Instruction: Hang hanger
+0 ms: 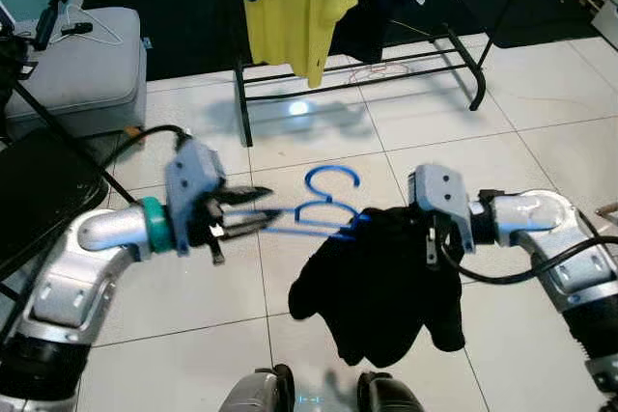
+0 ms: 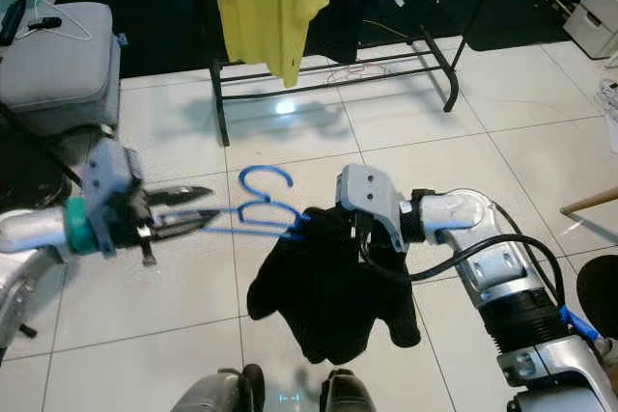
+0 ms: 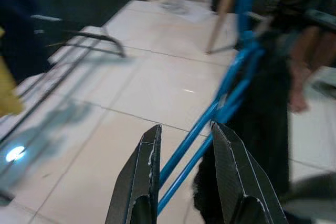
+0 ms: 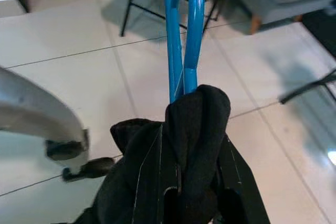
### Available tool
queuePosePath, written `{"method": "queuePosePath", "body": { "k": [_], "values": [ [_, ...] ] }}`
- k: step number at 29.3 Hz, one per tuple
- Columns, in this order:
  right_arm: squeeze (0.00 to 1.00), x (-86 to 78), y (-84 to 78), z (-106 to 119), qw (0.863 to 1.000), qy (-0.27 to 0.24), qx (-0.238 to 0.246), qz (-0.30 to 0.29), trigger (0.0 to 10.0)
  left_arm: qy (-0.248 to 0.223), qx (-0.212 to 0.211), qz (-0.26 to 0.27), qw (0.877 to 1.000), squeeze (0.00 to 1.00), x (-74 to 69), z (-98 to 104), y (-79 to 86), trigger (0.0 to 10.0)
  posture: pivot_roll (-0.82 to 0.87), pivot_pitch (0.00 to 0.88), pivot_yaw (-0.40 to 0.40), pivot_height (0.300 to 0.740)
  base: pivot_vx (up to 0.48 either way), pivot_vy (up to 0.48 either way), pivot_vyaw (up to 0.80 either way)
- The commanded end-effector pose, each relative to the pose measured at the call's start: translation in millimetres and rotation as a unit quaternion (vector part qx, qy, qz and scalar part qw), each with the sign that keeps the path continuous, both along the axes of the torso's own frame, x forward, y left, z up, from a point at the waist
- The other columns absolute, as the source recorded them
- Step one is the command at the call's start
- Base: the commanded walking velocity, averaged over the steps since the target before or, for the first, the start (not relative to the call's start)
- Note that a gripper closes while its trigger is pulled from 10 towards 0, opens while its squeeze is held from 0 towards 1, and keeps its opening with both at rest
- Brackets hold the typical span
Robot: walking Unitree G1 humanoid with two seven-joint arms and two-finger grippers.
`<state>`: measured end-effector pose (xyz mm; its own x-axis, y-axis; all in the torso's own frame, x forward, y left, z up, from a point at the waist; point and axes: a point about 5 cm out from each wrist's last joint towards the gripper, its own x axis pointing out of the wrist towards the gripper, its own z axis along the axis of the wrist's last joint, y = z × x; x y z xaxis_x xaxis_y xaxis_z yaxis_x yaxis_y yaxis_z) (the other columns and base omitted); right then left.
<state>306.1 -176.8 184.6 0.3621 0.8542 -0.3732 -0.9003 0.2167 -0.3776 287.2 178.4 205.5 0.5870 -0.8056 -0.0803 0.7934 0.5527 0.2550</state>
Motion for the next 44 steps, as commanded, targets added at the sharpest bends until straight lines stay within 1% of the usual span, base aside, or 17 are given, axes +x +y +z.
{"method": "queuePosePath", "body": {
  "k": [1, 2, 6, 7, 10, 12, 14, 15, 21, 22, 24, 28, 30, 32, 34, 38, 44],
  "values": [
    [0.00, 2.2, -0.4, 5.3, 1.000, -0.020, 0.013, -0.006, 0.0, 0.010, -0.018, 0.027, 0.999, 0.00, 3.3, -0.7, 7.7, 10.0, -0.09, 0.109, 0.098, 0.740, 0.000, 0.000, 0.00],
    [0.00, 2.2, -0.4, 5.3, 1.000, -0.020, 0.013, -0.006, 0.0, 0.010, -0.018, 0.027, 0.999, 0.00, 3.3, -0.7, 7.7, 10.0, -0.09, 0.109, 0.098, 0.740, 0.000, 0.000, 0.00],
    [0.00, 5.0, -7.0, 14.4, 0.998, -0.040, 0.034, -0.030, 0.0, 0.011, -0.072, 0.137, 0.988, 0.00, 15.2, -1.9, 20.3, 10.0, -0.09, 0.110, 0.095, 0.740, 0.000, 0.000, 0.00],
    [0.00, 5.0, -7.0, 14.4, 0.998, -0.040, 0.034, -0.030, 0.0, 0.011, -0.072, 0.137, 0.988, 0.00, 15.2, -1.9, 20.3, 10.0, -0.09, 0.110, 0.095, 0.740, 0.000, 0.000, 0.00],
    [0.00, 7.1, -14.4, 21.5, 0.996, -0.055, 0.050, -0.054, 0.0, 0.023, -0.056, 0.195, 0.979, 0.00, 16.3, -15.6, 21.3, 10.0, -0.09, 0.113, 0.094, 0.740, 0.000, 0.000, 0.00],
    [0.00, 7.7, -15.8, 22.9, 0.995, -0.060, 0.054, -0.059, 0.0, 0.030, -0.060, 0.201, 0.977, 0.00, 16.0, -18.0, 20.7, 10.0, -0.09, 0.113, 0.094, 0.740, 0.000, 0.000, 0.00],
    [0.00, 13.4, -20.6, 33.0, 0.990, -0.094, 0.066, -0.087, 0.0, 0.046, -0.070, 0.251, 0.964, 0.00, 18.8, -25.7, 21.4, 10.0, -0.10, 0.113, 0.097, 0.740, 0.000, 0.000, 0.00],
    [0.00, 19.3, -23.4, 42.0, 0.983, -0.130, 0.072, -0.111, 0.0, 0.055, -0.083, 0.302, 0.948, 0.00, 24.2, -30.7, 24.8, 10.0, -0.10, 0.112, 0.098, 0.740, 0.000, 0.000, 0.00],
    [0.00, 23.2, -25.2, 47.9, 0.976, -0.160, 0.059, -0.135, 0.0, 0.070, -0.076, 0.346, 0.933, 0.00, 29.9, -37.4, 28.4, 10.0, -0.10, 0.109, 0.095, 0.740, 0.000, 0.000, 0.00],
    [0.00, 23.5, -25.3, 47.9, 0.974, -0.163, 0.060, -0.147, 10.0, 0.063, -0.061, 0.346, 0.934, 0.00, 30.3, -39.7, 26.2, 10.0, -0.10, 0.110, 0.095, 0.740, 0.000, 0.000, 0.00],
    [0.00, 21.9, -23.0, 47.0, 0.972, -0.165, 0.068, -0.156, 10.0, 0.068, -0.043, 0.326, 0.942, 0.00, 28.1, -45.1, 16.5, 10.0, -0.10, 0.108, 0.098, 0.740, 0.000, 0.000, 0.00],
    [0.00, 22.2, -19.1, 47.5, 0.967, -0.163, 0.091, -0.172, 10.0, 0.079, -0.049, 0.300, 0.950, 0.00, 25.0, -47.0, 4.1, 10.0, -0.10, 0.109, 0.101, 0.740, 0.000, 0.000, 0.00],
    [0.00, 26.8, -6.8, 54.7, 0.955, -0.186, 0.127, -0.193, 10.0, 0.112, -0.060, 0.259, 0.957, 0.00, 22.8, -51.2, -19.9, 10.0, -0.11, 0.104, 0.112, 0.740, 0.000, 0.000, 0.00],
    [0.00, 28.9, -1.6, 58.2, 0.949, -0.198, 0.140, -0.200, 10.0, 0.126, -0.060, 0.247, 0.959, 0.00, 22.2, -53.5, -28.7, 10.0, -0.11, 0.103, 0.112, 0.740, 0.000, 0.000, 0.00],
    [0.00, 30.6, 4.1, 62.1, 0.944, -0.212, 0.150, -0.205, 10.0, 0.148, -0.061, 0.237, 0.958, 0.00, 22.2, -56.5, -36.9, 10.0, -0.11, 0.102, 0.113, 0.740, 0.000, 0.000, 0.00],
    [0.00, 25.1, 28.6, 64.3, 0.934, -0.236, 0.184, -0.195, 10.0, 0.217, -0.059, 0.250, 0.942, 0.00, 32.6, -65.5, -56.3, 10.0, -0.11, 0.099, 0.121, 0.740, 0.000, 0.000, 0.00],
    [0.00, 17.8, 39.6, 58.5, 0.939, -0.226, 0.193, -0.175, 10.0, 0.227, -0.064, 0.252, 0.938, 0.00, 35.9, -66.8, -61.5, 10.0, -0.11, 0.101, 0.125, 0.740, 0.000, 0.000, 0.00]
  ]
}}
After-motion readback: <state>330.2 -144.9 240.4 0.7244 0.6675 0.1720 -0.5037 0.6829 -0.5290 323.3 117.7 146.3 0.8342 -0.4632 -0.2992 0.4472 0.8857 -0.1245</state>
